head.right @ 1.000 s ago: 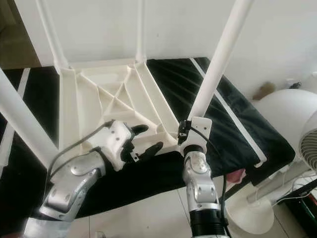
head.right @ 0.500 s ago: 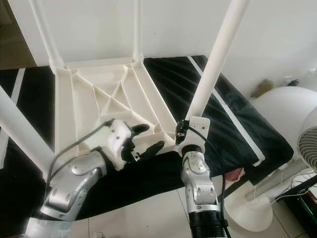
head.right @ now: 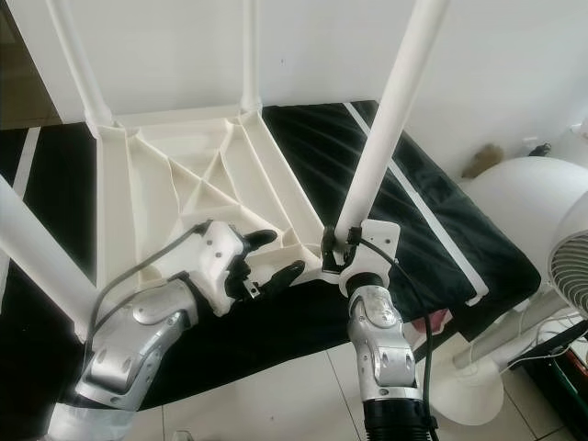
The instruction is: Building children table
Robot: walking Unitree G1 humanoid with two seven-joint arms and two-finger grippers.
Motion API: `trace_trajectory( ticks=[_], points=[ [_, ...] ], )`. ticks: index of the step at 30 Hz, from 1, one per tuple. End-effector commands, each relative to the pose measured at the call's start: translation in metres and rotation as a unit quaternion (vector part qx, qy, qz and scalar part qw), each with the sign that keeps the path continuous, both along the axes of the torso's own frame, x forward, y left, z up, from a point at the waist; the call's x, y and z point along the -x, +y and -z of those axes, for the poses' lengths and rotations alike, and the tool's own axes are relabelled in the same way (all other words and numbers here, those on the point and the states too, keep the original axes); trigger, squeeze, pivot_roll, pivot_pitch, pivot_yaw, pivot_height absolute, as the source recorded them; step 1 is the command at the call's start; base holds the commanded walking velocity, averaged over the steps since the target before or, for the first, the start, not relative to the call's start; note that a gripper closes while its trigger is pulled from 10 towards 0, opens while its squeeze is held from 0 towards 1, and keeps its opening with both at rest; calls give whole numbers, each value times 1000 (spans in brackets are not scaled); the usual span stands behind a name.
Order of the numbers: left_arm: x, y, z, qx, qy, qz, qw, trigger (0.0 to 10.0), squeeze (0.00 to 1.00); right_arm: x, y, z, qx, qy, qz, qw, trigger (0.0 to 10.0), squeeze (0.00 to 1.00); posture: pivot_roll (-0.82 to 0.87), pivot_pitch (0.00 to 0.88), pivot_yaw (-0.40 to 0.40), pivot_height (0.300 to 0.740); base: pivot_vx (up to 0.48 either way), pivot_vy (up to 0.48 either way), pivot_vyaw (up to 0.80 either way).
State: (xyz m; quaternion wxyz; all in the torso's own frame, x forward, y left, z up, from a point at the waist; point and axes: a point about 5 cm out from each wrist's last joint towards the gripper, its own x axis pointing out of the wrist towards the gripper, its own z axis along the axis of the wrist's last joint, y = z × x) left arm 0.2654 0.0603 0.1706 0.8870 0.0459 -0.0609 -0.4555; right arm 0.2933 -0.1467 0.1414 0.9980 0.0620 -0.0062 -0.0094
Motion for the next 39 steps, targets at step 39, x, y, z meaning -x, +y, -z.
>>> trace_trajectory(
  ticks=[39],
  points=[
    [3, -2, -3, -9, -2, 8, 1000, 10000, 0, -6, -5, -14, 71, -36, -156, 985, 10000, 0, -18, 70, -58, 740, 0, 0, 0]
  ],
)
